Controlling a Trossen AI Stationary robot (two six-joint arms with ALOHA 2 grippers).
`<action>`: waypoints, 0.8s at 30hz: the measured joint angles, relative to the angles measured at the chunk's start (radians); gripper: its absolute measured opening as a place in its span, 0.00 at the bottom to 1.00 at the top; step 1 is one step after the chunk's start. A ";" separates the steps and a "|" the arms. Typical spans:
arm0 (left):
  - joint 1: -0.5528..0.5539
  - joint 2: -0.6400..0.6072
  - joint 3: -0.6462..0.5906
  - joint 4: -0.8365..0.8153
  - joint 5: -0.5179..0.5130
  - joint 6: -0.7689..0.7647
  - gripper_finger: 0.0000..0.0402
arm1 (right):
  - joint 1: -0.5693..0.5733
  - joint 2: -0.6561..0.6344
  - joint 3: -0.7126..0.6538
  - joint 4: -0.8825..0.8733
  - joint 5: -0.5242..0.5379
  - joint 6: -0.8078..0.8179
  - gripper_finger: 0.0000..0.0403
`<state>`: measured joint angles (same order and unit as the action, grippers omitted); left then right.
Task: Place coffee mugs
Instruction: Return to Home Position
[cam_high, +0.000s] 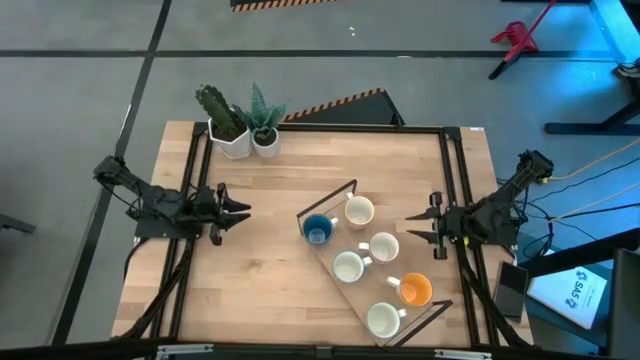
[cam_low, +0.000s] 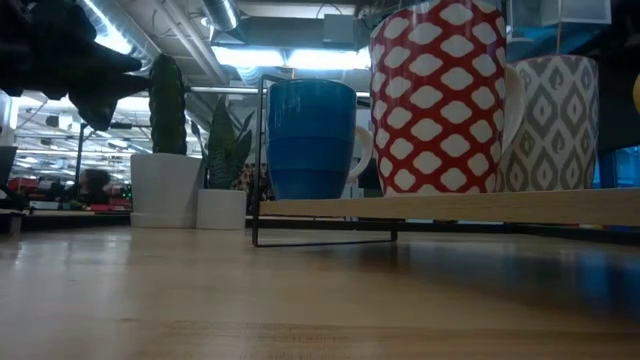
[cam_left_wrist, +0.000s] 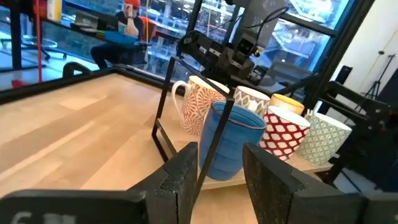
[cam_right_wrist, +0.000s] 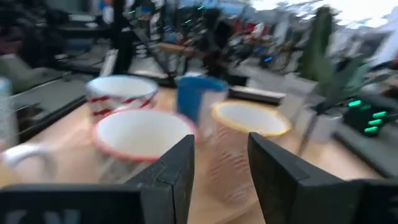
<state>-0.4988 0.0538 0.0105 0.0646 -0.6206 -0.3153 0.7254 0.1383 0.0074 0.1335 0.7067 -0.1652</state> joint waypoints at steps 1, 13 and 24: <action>0.000 0.004 0.000 0.000 0.002 -0.011 0.30 | 0.000 0.000 0.000 -0.016 -0.023 0.016 0.34; 0.000 0.085 0.000 0.000 0.022 -0.014 0.30 | 0.000 0.003 0.000 -0.053 -0.073 0.049 0.34; 0.000 0.084 0.000 0.000 0.021 -0.014 0.30 | 0.001 0.003 0.001 -0.063 -0.308 -0.075 0.34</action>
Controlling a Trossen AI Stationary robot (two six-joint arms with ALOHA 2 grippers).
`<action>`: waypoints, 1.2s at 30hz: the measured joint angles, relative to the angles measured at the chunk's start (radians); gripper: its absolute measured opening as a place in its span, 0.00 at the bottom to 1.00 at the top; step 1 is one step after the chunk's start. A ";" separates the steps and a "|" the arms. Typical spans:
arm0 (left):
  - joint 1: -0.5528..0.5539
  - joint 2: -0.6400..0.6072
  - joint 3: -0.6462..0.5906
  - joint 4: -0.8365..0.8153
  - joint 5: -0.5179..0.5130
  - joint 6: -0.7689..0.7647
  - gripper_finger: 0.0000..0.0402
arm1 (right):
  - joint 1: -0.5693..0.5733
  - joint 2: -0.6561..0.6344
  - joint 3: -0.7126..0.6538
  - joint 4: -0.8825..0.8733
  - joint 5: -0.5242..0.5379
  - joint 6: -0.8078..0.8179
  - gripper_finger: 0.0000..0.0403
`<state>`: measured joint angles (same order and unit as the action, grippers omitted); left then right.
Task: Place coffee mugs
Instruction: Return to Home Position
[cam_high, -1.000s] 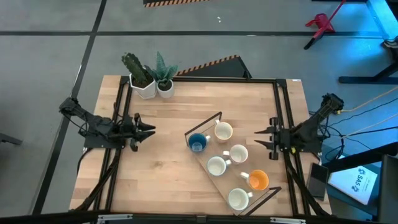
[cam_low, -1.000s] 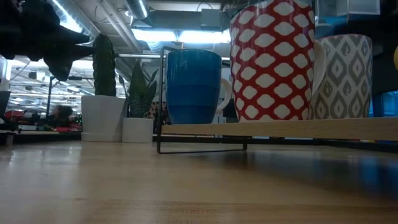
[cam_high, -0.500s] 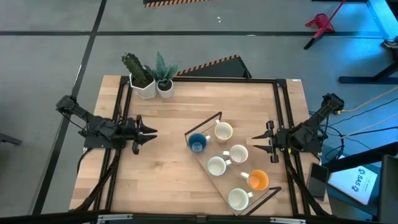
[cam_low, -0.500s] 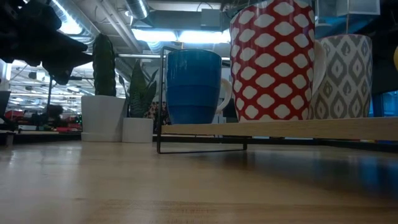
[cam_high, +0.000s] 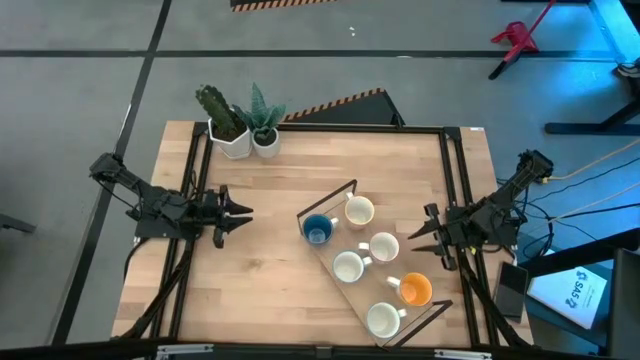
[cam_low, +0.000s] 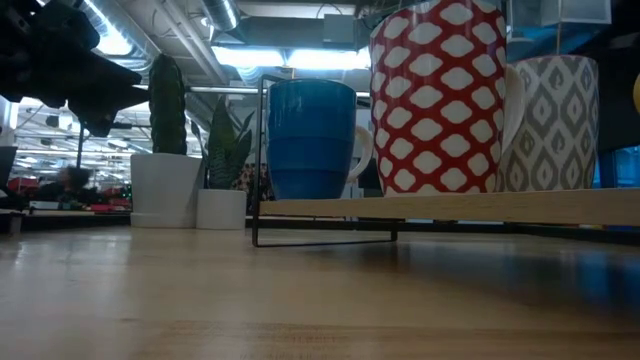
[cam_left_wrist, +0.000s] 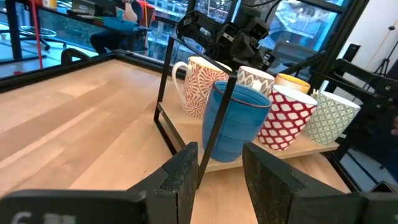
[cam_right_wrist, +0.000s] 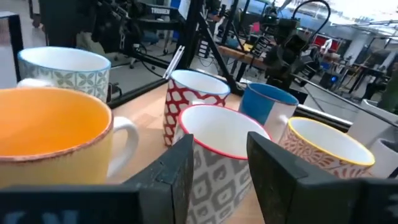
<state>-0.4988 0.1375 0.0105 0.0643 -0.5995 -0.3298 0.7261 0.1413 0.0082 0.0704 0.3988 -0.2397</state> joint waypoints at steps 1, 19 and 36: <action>0.000 0.000 0.000 0.000 0.000 0.000 0.30 | 0.000 0.000 0.000 0.002 0.001 -0.001 0.34; 0.000 0.000 0.000 0.000 -0.001 0.000 0.30 | 0.000 0.000 -0.001 -0.001 -0.027 0.025 0.34; 0.000 0.000 0.000 0.000 -0.001 0.000 0.30 | 0.000 0.000 0.000 -0.003 -0.026 0.024 0.34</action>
